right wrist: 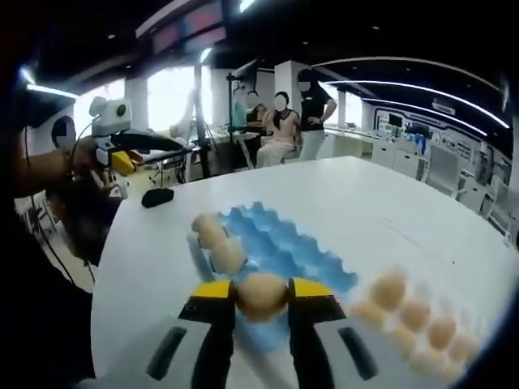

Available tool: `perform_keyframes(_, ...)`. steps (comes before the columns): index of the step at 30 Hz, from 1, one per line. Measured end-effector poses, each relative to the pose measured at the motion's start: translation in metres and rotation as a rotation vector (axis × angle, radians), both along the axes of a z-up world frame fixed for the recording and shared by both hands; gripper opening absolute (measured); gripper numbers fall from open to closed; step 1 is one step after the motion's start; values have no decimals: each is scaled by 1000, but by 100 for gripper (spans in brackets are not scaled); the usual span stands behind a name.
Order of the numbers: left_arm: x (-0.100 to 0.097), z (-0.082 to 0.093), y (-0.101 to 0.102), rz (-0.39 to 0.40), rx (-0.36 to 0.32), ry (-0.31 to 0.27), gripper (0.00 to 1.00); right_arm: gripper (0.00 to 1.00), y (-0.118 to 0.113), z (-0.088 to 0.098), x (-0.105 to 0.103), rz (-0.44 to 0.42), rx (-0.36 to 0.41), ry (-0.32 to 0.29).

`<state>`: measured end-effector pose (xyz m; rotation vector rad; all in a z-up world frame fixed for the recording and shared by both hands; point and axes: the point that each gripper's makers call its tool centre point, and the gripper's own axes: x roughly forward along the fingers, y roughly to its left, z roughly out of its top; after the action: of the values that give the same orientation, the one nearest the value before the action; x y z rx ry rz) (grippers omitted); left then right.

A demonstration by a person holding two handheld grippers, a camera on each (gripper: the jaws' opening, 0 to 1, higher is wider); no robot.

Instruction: Place the egg into an empty slot of the egg tray after lifting it from the table, then release the egg inside the slot.

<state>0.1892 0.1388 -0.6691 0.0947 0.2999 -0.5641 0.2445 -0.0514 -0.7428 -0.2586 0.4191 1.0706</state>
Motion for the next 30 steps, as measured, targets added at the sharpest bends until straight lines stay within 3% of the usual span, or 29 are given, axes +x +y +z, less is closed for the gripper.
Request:
perform_keyframes(11, -1, -3, 0, -4, 5, 11, 80, 25, 25, -10, 0, 50, -11, 13)
perform_keyframes(30, 0, 1, 1, -1, -6, 4, 80, 25, 33, -30, -2, 84, -56, 46)
